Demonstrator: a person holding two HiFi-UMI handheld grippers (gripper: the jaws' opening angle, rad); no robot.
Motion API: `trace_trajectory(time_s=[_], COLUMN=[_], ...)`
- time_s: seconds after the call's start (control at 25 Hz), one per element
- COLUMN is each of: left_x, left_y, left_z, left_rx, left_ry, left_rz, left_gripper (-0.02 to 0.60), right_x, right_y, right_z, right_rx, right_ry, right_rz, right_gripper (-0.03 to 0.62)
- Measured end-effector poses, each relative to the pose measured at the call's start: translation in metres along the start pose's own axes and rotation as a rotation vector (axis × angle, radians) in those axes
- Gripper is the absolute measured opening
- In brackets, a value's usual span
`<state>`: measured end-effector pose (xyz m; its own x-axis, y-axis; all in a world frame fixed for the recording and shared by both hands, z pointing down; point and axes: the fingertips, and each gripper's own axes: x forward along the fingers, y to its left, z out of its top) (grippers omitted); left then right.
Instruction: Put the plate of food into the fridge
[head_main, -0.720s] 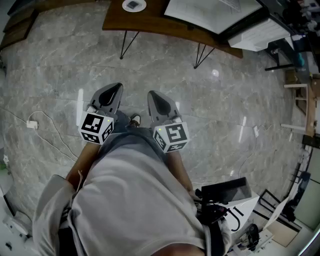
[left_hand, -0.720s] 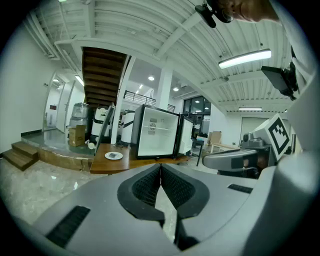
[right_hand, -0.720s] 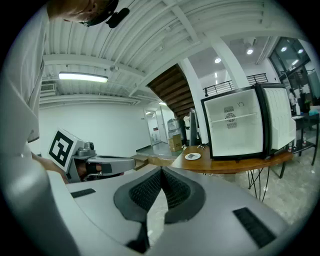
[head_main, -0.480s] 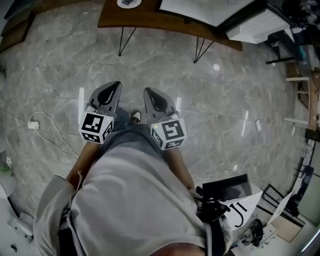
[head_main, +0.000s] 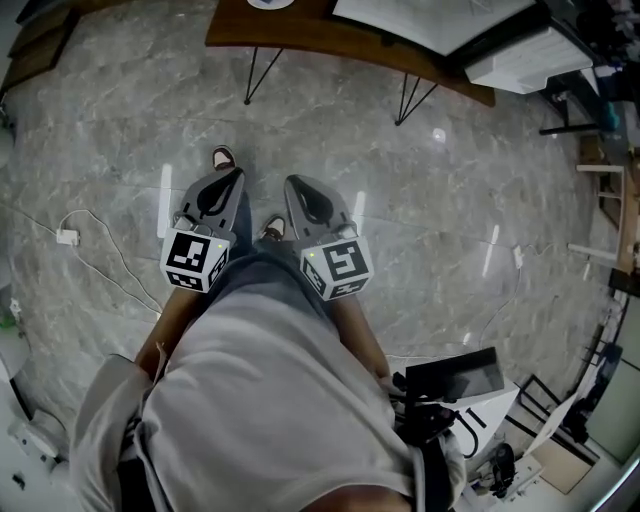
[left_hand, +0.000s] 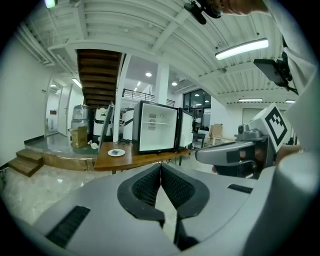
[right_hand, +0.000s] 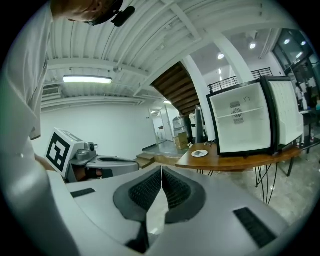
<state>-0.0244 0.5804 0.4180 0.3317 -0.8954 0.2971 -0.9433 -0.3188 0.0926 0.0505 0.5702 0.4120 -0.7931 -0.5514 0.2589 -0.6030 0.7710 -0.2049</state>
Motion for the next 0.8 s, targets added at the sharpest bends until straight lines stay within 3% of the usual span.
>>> trace_trajectory(time_s=[0.44, 0.8], left_x=[0.053, 0.126], left_y=[0.051, 0.112], left_z=[0.021, 0.026], left_rx=[-0.009, -0.089], left_ry=[-0.014, 0.022], left_rz=[-0.009, -0.114], left_gripper=[0.018, 0.018], right_x=[0.057, 0.145], right_y=[-0.030, -0.082], right_z=[0.011, 0.027], right_rx=[-0.001, 0.001], right_ry=[0.053, 0.115], right_rz=[-0.016, -0.057], right_gripper=[0.018, 0.020])
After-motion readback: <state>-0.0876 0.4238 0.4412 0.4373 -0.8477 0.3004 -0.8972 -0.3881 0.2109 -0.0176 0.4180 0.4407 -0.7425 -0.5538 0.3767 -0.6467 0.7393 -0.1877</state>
